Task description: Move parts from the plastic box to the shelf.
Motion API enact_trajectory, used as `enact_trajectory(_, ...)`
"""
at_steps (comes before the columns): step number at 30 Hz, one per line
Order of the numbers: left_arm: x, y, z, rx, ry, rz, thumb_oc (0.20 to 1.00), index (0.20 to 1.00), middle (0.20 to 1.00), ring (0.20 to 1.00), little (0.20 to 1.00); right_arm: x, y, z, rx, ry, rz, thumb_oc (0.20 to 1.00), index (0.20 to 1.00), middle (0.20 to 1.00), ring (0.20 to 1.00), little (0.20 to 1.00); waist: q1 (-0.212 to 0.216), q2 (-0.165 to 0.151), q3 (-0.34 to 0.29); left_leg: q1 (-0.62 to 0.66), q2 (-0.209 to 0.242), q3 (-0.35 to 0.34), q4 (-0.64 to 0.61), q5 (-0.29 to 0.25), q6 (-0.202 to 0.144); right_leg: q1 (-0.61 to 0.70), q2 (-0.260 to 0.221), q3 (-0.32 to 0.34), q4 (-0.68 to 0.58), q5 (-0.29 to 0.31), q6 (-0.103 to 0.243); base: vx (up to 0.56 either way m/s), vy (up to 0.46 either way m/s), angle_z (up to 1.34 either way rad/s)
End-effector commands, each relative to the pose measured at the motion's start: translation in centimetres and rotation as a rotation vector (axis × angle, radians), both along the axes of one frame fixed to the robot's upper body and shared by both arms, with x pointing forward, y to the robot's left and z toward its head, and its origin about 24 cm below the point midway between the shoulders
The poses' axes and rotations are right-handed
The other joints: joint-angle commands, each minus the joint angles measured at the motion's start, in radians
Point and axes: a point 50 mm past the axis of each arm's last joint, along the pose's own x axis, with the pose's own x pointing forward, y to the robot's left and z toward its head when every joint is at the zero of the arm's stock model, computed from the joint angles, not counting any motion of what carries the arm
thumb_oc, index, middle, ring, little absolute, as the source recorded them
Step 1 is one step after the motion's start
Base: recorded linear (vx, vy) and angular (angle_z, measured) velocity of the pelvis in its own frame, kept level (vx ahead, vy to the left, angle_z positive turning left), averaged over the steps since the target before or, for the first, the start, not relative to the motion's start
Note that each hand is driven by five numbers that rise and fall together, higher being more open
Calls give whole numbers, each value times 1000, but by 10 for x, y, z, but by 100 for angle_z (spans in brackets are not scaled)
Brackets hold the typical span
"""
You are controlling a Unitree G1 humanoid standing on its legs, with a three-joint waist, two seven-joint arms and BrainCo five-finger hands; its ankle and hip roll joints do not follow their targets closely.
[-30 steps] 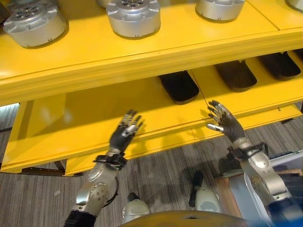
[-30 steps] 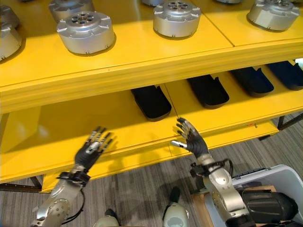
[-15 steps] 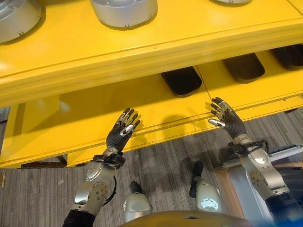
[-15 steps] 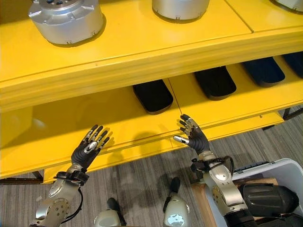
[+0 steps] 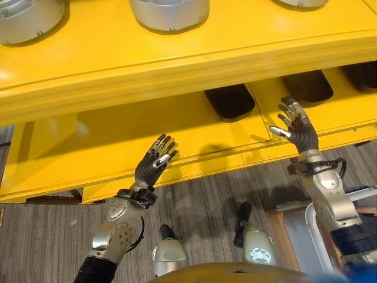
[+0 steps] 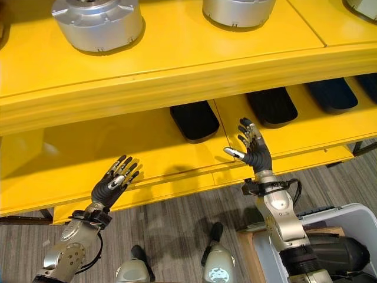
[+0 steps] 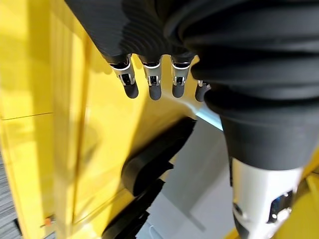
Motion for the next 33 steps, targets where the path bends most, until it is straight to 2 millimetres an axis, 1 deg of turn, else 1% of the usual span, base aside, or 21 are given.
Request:
enact_trajectory(1,0,4,20,66,-93,-54,1000,1000,1000,1000,1000,4,-8,38,40,-188,-48,1000,1000,1000,1000,1000,9,-18,16,-106,-11,-21,86,-29,24,85,11,-93,100,-207,15,-37,-17,10)
enact_trajectory(3,4,1,24,57,-109,-69,1000,1000,1000,1000,1000,15,-8,53,-4,-224,-72,1000,1000,1000,1000,1000,14,-5,35,-126,-7,-31,92,-28,18,62,9,-93,115,-214,10,-67,-26,11)
enact_trajectory(4,5,1,25,58,-111,-71,1000,1000,1000,1000,1000,17,-8,55,-10,-229,-78,1000,1000,1000,1000,1000,14,-4,37,-129,-6,-32,92,-27,18,58,8,-93,118,-215,10,-70,-24,8)
enact_trajectory(6,8,0,28,59,-124,-80,1000,1000,1000,1000,1000,23,-9,65,-34,-246,-103,1000,1000,1000,1000,1000,18,0,48,-143,-4,-37,94,-25,15,42,7,-92,127,-218,7,-72,-22,7)
enact_trajectory(8,12,-2,34,58,-142,-95,1000,1000,1000,1000,1000,29,-11,79,-56,-268,-116,1000,1000,1000,1000,1000,25,7,68,-160,-3,-43,93,-23,13,19,3,-94,139,-222,6,-105,-30,2)
enact_trajectory(13,18,-6,42,50,-155,-121,1000,1000,1000,1000,1000,39,-17,98,-111,-284,-141,1000,1000,1000,1000,1000,36,18,104,-189,-2,-52,100,-21,12,-16,-5,-93,168,-232,3,-73,-35,1)
enact_trajectory(16,19,-7,45,62,-159,-132,1000,1000,1000,1000,1000,40,-18,101,-128,-282,-154,1000,1000,1000,1000,1000,41,19,111,-198,-6,-58,96,-19,12,-29,-9,-96,174,-232,5,-56,-43,4)
enact_trajectory(17,20,-8,46,68,-160,-140,1000,1000,1000,1000,1000,42,-17,101,-167,-274,-156,1000,1000,1000,1000,1000,43,20,120,-204,-8,-62,95,-17,12,-38,-11,-98,178,-231,6,-38,-47,4)
enact_trajectory(20,22,-9,46,78,-160,-146,1000,1000,1000,1000,1000,46,-13,104,-179,-264,-155,1000,1000,1000,1000,1000,47,20,134,-215,-8,-67,97,-15,11,-50,-10,-96,182,-231,5,-28,-34,2)
enact_trajectory(23,25,-11,48,82,-164,-149,1000,1000,1000,1000,1000,52,-16,107,-107,-245,-157,1000,1000,1000,1000,1000,51,24,144,-227,-8,-72,98,-11,8,-62,-9,-95,188,-233,3,-23,-19,0)
enact_trajectory(26,26,-11,49,74,-163,-151,1000,1000,1000,1000,1000,57,-19,106,-64,-214,-142,1000,1000,1000,1000,1000,54,32,154,-238,-11,-78,100,-10,8,-78,-13,-94,203,-237,3,-40,-24,-1)
enact_trajectory(28,27,-11,50,72,-164,-158,1000,1000,1000,1000,1000,60,-18,105,-16,-190,-123,1000,1000,1000,1000,1000,58,35,162,-244,-14,-82,104,-11,9,-86,-16,-94,213,-240,3,-19,-14,1)
enact_trajectory(30,27,-12,50,78,-161,-164,1000,1000,1000,1000,1000,62,-18,104,-7,-190,-119,1000,1000,1000,1000,1000,60,36,166,-248,-14,-83,106,-11,10,-91,-18,-96,220,-241,2,-26,-33,3)
enact_trajectory(33,29,-14,49,84,-152,-176,1000,1000,1000,1000,1000,69,-13,111,46,-183,-111,1000,1000,1000,1000,1000,64,42,172,-251,-16,-85,110,-12,10,-99,-20,-96,231,-245,-1,-21,-19,5)
